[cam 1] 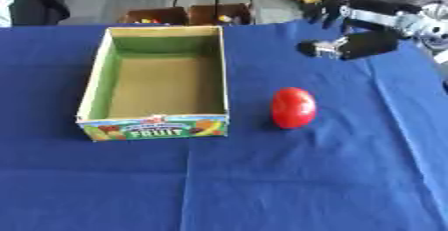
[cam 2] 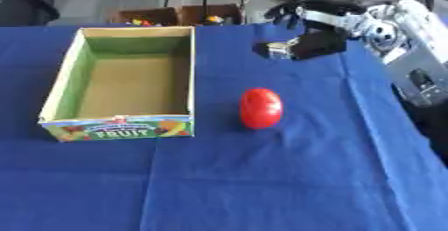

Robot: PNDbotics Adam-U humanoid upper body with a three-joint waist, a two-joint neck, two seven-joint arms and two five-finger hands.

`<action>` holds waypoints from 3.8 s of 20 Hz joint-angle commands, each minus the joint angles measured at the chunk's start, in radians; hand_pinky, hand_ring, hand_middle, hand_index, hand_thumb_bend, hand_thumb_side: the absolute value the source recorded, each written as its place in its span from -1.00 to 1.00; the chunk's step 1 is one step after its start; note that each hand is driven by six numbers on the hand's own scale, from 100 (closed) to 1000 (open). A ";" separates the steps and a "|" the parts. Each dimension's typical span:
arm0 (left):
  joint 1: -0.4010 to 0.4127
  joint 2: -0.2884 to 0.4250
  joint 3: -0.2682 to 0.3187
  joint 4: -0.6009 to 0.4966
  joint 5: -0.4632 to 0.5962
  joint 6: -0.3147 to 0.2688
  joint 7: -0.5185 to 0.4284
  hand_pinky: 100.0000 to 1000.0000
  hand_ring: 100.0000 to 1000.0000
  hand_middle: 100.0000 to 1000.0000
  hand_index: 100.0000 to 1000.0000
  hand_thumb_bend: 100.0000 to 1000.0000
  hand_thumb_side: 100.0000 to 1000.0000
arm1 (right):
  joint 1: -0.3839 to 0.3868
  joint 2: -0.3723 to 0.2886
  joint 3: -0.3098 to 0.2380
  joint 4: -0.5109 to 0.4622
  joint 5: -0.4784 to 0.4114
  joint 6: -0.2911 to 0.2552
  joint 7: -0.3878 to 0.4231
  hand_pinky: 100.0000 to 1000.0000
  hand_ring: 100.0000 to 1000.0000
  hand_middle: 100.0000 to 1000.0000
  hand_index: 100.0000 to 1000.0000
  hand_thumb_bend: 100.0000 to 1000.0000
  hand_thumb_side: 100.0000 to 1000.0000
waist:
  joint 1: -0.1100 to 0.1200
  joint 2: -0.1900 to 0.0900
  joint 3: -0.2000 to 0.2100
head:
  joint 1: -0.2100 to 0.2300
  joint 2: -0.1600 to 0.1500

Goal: Pick up objects on the table and place them in the box.

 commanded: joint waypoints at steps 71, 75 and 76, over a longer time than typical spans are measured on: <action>-0.023 -0.006 -0.004 -0.014 0.007 0.021 -0.008 0.42 0.67 0.35 0.50 -1.00 1.00 | 0.080 0.066 0.107 0.107 -0.103 0.146 -0.042 0.09 0.34 0.47 0.73 -0.22 -0.20 | 0.005 0.022 0.014 | 0.004 -0.027; -0.023 -0.006 -0.004 -0.014 0.007 0.023 -0.007 0.42 0.67 0.34 0.50 -1.00 1.00 | 0.080 0.066 0.108 0.108 -0.095 0.141 -0.071 0.00 0.21 0.35 0.63 -0.24 -0.23 | 0.005 0.023 0.014 | 0.002 -0.029; -0.023 -0.006 -0.004 -0.014 0.007 0.023 -0.007 0.42 0.67 0.34 0.50 -1.00 1.00 | 0.081 0.067 0.109 0.110 -0.093 0.140 -0.076 -0.02 0.18 0.32 0.61 -0.24 -0.25 | 0.005 0.023 0.014 | 0.002 -0.029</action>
